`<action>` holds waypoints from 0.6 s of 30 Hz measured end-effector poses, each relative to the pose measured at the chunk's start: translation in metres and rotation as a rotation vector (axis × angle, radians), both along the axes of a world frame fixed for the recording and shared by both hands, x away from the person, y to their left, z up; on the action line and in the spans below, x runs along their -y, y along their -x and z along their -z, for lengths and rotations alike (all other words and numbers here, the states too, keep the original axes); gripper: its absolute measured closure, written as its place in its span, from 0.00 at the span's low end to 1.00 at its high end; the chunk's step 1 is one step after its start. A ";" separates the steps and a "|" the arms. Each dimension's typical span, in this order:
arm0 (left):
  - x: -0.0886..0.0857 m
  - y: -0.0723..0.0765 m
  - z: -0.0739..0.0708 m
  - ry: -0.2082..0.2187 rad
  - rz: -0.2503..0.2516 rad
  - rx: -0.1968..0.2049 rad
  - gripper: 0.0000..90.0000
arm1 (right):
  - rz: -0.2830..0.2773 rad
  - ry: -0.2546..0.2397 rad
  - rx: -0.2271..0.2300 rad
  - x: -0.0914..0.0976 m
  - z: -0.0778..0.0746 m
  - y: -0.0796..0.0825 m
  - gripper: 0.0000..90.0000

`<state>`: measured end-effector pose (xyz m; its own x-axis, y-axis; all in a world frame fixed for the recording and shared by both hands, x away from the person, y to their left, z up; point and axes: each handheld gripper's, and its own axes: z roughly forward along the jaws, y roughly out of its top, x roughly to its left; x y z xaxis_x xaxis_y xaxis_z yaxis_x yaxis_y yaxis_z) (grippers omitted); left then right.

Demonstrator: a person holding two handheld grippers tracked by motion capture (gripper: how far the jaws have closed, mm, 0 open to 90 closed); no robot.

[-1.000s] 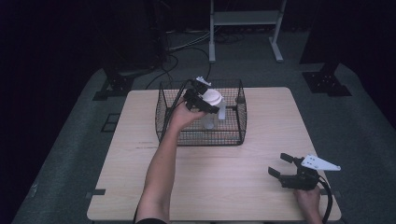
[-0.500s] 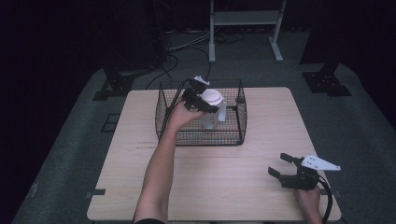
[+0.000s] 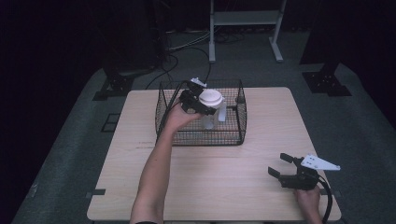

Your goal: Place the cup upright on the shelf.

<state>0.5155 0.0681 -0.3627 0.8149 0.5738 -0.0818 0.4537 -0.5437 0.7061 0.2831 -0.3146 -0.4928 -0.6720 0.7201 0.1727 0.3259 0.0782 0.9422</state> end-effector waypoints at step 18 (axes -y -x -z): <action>-0.022 0.012 0.003 -0.013 -0.016 0.007 0.00 | 0.003 0.001 -0.001 0.000 0.000 0.000 0.14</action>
